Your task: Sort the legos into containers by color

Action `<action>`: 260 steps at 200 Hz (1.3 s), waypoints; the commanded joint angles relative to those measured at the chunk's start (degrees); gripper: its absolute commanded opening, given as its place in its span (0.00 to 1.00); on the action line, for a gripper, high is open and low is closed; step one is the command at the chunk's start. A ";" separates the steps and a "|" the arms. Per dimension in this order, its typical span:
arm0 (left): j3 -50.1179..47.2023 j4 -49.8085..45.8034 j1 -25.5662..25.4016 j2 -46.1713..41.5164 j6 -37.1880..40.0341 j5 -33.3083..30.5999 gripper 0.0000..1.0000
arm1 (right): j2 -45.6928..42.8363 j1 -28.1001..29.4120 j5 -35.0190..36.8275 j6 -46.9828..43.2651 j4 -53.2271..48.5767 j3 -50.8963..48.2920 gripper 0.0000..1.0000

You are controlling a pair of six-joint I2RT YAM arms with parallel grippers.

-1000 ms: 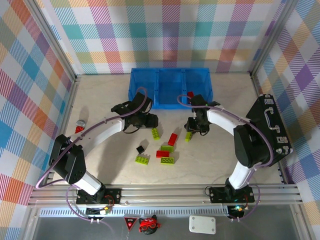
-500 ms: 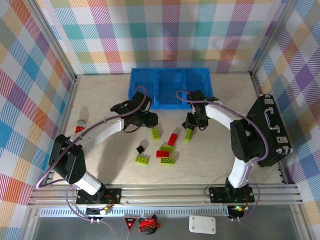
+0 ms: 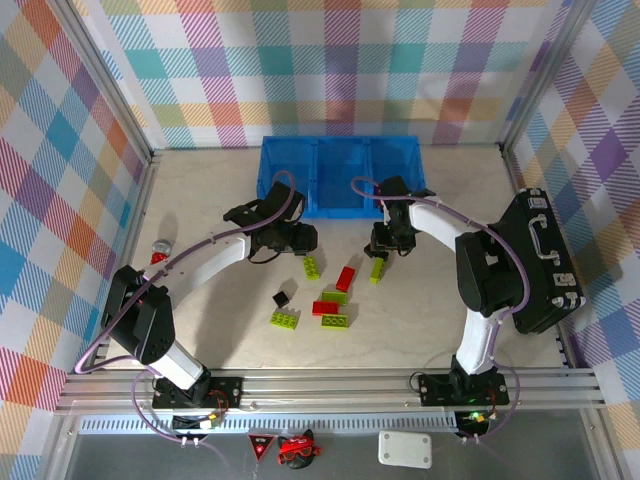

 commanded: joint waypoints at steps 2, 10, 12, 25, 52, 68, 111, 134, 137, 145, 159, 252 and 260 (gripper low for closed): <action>1.25 0.26 0.82 0.64 -0.20 0.63 0.47 | 0.41 -0.33 -2.68 -1.53 -1.82 0.76 0.45; 1.18 0.29 0.82 0.73 -0.20 0.72 0.47 | 0.61 -0.34 -3.03 -1.77 -1.91 0.80 0.45; 1.21 0.29 0.82 0.73 -0.20 0.73 0.47 | 0.67 -0.34 -3.10 -1.78 -1.98 0.76 0.45; 1.21 0.42 0.83 0.73 -0.27 0.73 0.47 | 0.93 -0.36 -3.36 -1.90 -2.27 0.59 0.45; 1.34 0.55 0.90 0.74 -0.27 0.82 0.47 | 0.68 -0.33 -3.83 -1.88 -2.54 -0.02 0.45; 1.32 0.47 0.90 0.69 -0.20 0.91 0.47 | 0.21 -0.33 -4.02 -1.80 -2.35 -0.41 0.45; 0.74 0.49 0.99 -0.03 -0.19 0.77 0.47 | -0.38 -0.51 -2.25 -1.16 -2.79 -1.45 0.44; 0.72 0.47 1.04 -0.06 -0.29 0.91 0.47 | -0.96 -1.33 -0.82 -0.70 -3.10 -2.29 0.44; 0.72 0.47 1.01 -0.06 -0.29 0.91 0.47 | -1.10 -1.45 -0.70 -0.65 -3.13 -2.52 0.44; 0.72 0.47 1.03 -0.06 -0.22 0.92 0.47 | -1.73 -1.89 -0.44 -0.66 -3.21 -2.91 0.44; 0.79 0.64 1.08 0.02 -0.27 0.99 0.47 | -3.05 -2.78 0.55 -0.77 -3.39 -3.89 0.44; 2.05 1.65 1.08 2.35 -0.78 2.93 0.46 | -13.75 -5.91 0.62 9.46 -2.98 -8.40 0.62; 2.25 1.78 1.08 2.57 -0.89 3.10 0.46 | -14.35 -5.70 0.63 15.06 -1.54 -9.65 0.62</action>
